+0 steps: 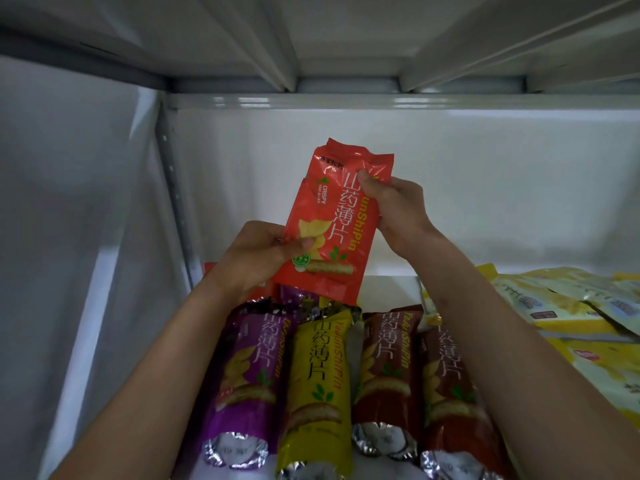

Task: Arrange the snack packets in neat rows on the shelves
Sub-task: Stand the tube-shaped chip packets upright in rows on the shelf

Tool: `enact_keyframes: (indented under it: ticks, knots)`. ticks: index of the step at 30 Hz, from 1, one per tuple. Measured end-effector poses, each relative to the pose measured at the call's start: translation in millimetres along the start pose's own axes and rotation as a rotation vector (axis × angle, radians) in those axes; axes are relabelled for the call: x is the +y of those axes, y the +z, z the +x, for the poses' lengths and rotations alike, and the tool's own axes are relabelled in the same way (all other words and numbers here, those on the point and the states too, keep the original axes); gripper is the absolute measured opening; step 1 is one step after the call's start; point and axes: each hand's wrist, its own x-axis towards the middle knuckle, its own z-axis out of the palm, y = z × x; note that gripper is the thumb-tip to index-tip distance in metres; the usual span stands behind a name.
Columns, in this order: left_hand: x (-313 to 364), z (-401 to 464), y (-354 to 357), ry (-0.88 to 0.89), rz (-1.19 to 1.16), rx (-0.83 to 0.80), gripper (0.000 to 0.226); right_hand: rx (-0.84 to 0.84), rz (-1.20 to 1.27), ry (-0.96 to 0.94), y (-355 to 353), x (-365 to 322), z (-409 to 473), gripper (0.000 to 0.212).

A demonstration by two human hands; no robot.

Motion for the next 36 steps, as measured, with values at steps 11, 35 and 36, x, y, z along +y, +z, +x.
enact_keyframes:
  ticks: [11, 35, 36]
  knots:
    - [-23, -113, -12, -0.051, -0.183, 0.441, 0.009, -0.221, 0.014, 0.025, 86, 4, -48, 0.010]
    - [-96, -526, -94, -0.270, -0.074, 1.284, 0.007, -1.070, 0.081, 0.346, 320, 57, -414, 0.014]
    - [-101, -533, -95, -0.275, -0.088, 1.301, 0.008, -1.096, 0.078, 0.353, 325, 59, -422, 0.013]
